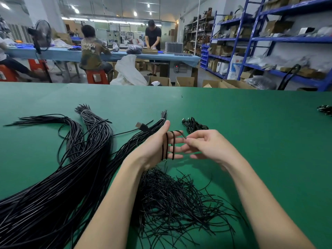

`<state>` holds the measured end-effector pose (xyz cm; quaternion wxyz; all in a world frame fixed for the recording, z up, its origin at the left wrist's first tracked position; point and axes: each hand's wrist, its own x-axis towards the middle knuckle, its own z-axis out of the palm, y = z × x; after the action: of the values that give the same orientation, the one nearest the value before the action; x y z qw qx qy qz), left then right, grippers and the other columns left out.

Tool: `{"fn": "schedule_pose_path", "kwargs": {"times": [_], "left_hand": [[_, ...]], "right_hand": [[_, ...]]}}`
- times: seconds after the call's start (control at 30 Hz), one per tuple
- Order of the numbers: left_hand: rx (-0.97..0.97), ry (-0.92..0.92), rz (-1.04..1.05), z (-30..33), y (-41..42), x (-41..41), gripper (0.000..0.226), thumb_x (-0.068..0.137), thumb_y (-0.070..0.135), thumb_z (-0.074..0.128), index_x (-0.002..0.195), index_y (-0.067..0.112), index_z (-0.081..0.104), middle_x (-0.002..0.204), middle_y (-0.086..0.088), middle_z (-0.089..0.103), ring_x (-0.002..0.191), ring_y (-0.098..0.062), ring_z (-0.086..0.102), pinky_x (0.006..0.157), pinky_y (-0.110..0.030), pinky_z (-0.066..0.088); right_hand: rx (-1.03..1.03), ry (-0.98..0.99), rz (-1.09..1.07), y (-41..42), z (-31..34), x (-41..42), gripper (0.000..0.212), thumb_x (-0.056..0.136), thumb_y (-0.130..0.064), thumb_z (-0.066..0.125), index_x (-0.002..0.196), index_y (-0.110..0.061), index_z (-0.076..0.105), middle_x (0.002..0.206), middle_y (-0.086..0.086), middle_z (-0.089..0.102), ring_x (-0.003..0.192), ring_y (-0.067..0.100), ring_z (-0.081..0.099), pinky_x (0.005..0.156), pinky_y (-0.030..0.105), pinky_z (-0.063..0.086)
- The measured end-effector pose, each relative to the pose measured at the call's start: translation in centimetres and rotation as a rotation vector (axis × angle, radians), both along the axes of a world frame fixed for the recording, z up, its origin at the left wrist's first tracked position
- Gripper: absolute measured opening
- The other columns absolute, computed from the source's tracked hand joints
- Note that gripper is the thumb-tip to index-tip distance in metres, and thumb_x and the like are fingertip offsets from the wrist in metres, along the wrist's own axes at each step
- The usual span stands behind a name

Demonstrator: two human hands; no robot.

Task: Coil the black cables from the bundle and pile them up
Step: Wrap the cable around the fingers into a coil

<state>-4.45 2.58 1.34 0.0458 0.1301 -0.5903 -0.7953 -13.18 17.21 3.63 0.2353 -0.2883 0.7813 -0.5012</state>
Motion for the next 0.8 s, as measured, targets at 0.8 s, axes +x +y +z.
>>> {"fn": "schedule_pose_path", "kwargs": {"times": [0.8], "left_hand": [[-0.172, 0.125, -0.079, -1.1, 1.6, -0.6, 0.023, 0.099, 0.014, 0.059, 0.089, 0.006, 0.078, 0.094, -0.021, 0.075, 0.094, -0.029, 0.074, 0.092, -0.042, 0.058]], "right_hand": [[-0.156, 0.524, 0.020, 0.7, 3.2, 0.0, 0.034, 0.074, -0.063, 0.073, 0.094, -0.036, 0.076, 0.093, -0.028, 0.073, 0.090, -0.005, 0.067, 0.081, 0.022, 0.052]]}}
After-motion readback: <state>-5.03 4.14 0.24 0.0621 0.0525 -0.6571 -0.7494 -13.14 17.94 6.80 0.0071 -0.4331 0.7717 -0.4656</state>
